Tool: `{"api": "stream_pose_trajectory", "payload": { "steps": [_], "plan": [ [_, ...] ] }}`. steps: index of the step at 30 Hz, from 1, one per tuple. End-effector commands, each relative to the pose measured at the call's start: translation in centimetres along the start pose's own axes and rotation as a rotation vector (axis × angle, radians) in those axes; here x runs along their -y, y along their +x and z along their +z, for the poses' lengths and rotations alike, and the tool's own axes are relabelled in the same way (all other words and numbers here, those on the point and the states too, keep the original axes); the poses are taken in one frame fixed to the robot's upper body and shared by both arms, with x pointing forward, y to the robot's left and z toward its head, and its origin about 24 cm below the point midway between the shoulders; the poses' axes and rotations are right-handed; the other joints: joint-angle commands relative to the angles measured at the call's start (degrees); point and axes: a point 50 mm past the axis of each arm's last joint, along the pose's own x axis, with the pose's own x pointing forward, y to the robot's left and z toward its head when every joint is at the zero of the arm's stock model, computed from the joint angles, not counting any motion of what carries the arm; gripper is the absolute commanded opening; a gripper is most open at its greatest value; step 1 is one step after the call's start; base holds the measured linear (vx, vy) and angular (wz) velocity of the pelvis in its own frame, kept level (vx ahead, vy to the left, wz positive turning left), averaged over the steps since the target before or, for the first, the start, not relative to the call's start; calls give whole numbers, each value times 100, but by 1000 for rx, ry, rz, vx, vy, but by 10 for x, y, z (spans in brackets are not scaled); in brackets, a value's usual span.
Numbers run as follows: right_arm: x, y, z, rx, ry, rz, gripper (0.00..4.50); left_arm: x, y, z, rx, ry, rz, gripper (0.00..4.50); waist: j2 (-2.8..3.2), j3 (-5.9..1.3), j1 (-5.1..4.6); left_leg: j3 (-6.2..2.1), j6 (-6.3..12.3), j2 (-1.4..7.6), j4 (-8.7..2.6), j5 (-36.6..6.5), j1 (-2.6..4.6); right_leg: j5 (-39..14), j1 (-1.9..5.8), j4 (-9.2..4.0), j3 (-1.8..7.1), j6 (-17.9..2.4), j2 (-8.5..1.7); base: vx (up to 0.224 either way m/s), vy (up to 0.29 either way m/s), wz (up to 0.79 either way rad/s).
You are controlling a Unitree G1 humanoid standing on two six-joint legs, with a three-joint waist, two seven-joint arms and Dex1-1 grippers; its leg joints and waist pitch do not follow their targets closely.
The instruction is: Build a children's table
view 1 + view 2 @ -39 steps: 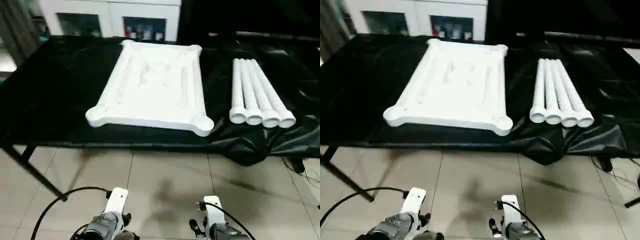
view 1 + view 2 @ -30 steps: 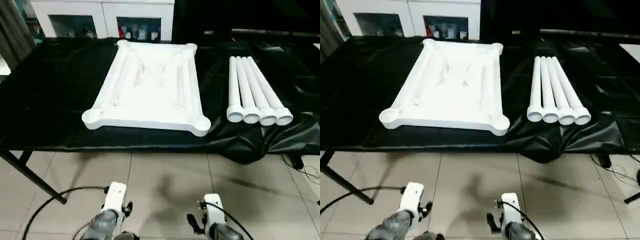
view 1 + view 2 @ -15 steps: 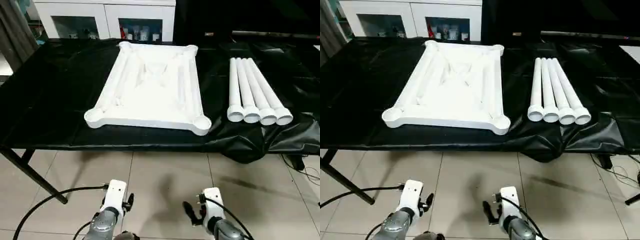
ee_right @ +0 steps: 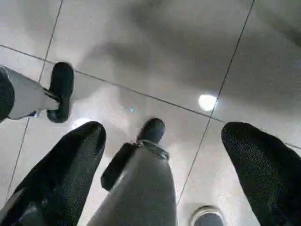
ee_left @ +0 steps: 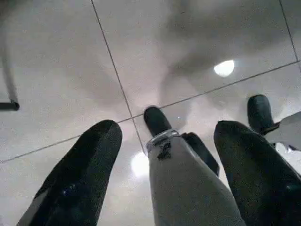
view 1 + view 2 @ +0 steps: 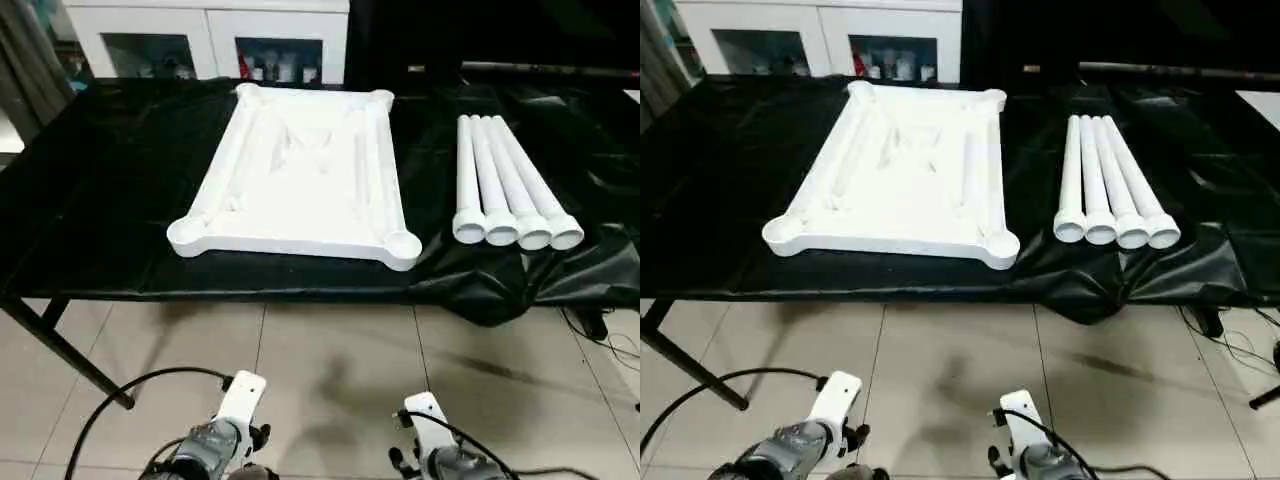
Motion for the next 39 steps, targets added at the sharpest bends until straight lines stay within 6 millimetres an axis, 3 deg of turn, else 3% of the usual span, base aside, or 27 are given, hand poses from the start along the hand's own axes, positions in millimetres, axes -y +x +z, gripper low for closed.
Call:
{"api": "stream_pose_trajectory", "payload": {
  "steps": [1, 4, 7, 10, 13, 14, 15, 16, 17, 18, 19, 20, 23, 26, 30, 32, 33, 34, 37, 39],
  "plan": [
    [-2, 0, -1, 25, 27, 5, 438, -2, -1, -1, 13, -20, 23, 367, 2, -309, 8, -139, 335, 407, -435, -1366, 197, 425, 87, -380, 251, -1364, -345, 0, 0, 0],
    [-2, 0, -1, 41, 21, 9, 438, -2, -1, -1, 33, -33, 27, 367, -12, -315, 7, -132, 483, 405, -414, -1257, 191, 649, 91, -363, 234, -1429, -336, 0, 0, 0],
    [-2, -1, -1, 41, 6, 18, 438, -1, -1, -1, 56, -65, 24, 367, -20, -299, 8, -131, 502, 415, -427, -1434, 195, 364, 87, -390, 236, -1432, -340, 0, 0, 0],
    [-2, -1, -1, 49, 7, 33, 438, -1, -2, -1, 63, -63, 15, 367, 4, -274, 7, -139, 324, 420, -466, -1751, 210, -154, 63, -442, 251, -1371, -336, 0, 0, 0],
    [2, -3, -6, 99, -4, 54, 438, -1, -2, 1, 84, -70, 5, 367, 14, -271, 14, -143, 177, 427, -485, -1903, 216, -258, 53, -464, 263, -1290, -338, 0, 0, 0],
    [2, -4, -5, 115, -8, 61, 438, -1, -2, 2, 94, -71, 2, 367, 43, -271, 16, -150, 148, 425, -486, -1918, 218, -248, 49, -457, 264, -1278, -338, 0, 0, 0],
    [-1, -5, 7, 203, -23, 102, 438, -3, -4, 11, 195, -50, 3, 367, 41, -270, 18, -156, 164, 414, -483, -1906, 193, -88, 67, -469, 260, -1239, -335, 0, 0, 0],
    [-1, -5, 7, 203, -23, 102, 438, -3, -4, 11, 195, -50, 3, 367, 29, -281, 22, -162, 199, 415, -475, -1857, 185, 23, 80, -457, 259, -1229, -340, 0, 0, 0],
    [-3, -6, 16, 241, -34, 116, 438, -5, -5, 15, 229, -31, 13, 367, 83, -299, 15, -168, 256, 407, -465, -1780, 188, 204, 80, -416, 248, -1262, -326, 0, 0, 0],
    [-5, -6, 21, 260, -41, 123, 438, -6, -6, 16, 245, -19, 20, 367, 49, -292, -8, -163, 315, 406, -467, -1757, 174, 285, 86, -415, 240, -1275, -316, 0, 0, 0],
    [-6, -6, 29, 288, -50, 126, 438, -8, -6, 18, 267, -27, 43, 367, 50, -292, -10, -164, 335, 409, -467, -1751, 179, 294, 86, -412, 236, -1288, -315, 0, 0, 0],
    [-6, -7, 32, 300, -54, 127, 438, -9, -7, 18, 277, -31, 53, 367, 98, -302, -5, -168, 331, 411, -463, -1765, 189, 297, 81, -402, 235, -1314, -321, 0, 0, 0],
    [-10, -9, 60, 397, -78, 149, 438, 0, -13, 40, 413, -57, 27, 367, 95, -295, -22, -161, 335, 431, -474, -1841, 193, 237, 74, -398, 234, -1416, -315, 0, 0, 0],
    [-11, -10, 65, 417, -83, 158, 438, 2, -15, 45, 433, -57, 1, 367, 98, -310, 8, -139, 365, 424, -444, -1682, 210, 397, 62, -372, 245, -1459, -295, 0, 0, 0],
    [-13, -15, 79, 478, -116, 216, 438, 9, -20, 50, 447, -42, -74, 367, 101, -337, 9, -141, 408, 421, -429, -1458, 193, 732, 113, -329, 224, -1429, -295, 0, 0, 0],
    [-10, -20, 82, 511, -124, 237, 438, 9, -27, 46, 462, -33, -94, 367, 79, -319, -3, -139, 562, 424, -420, -1375, 154, 876, 112, -325, 216, -1394, -285, 0, 0, 0],
    [-5, -26, 82, 545, -120, 252, 438, 9, -35, 41, 473, -23, -97, 367, 74, -346, 23, -146, 617, 435, -404, -1318, 177, 899, 137, -332, 215, -1373, -292, 0, 0, 0],
    [-2, -29, 82, 560, -112, 254, 438, 8, -39, 38, 481, -21, -94, 367, 70, -328, -3, -138, 663, 422, -391, -1265, 154, 940, 114, -321, 223, -1366, -280, 0, 0, 0],
    [14, -44, 71, 611, -58, 230, 438, 4, -56, 25, 493, -48, -65, 367, 61, -287, 16, -136, 653, 445, -431, -1558, 178, 469, 101, -390, 241, -1181, -248, 0, 0, 0],
    [25, -64, 58, 659, -11, 194, 438, 2, -73, 17, 512, -74, -51, 367, 49, -224, 21, -118, 424, 438, -490, -2039, 197, -381, 49, -489, 269, -1056, -224, 0, 0, 0]
  ]
}}
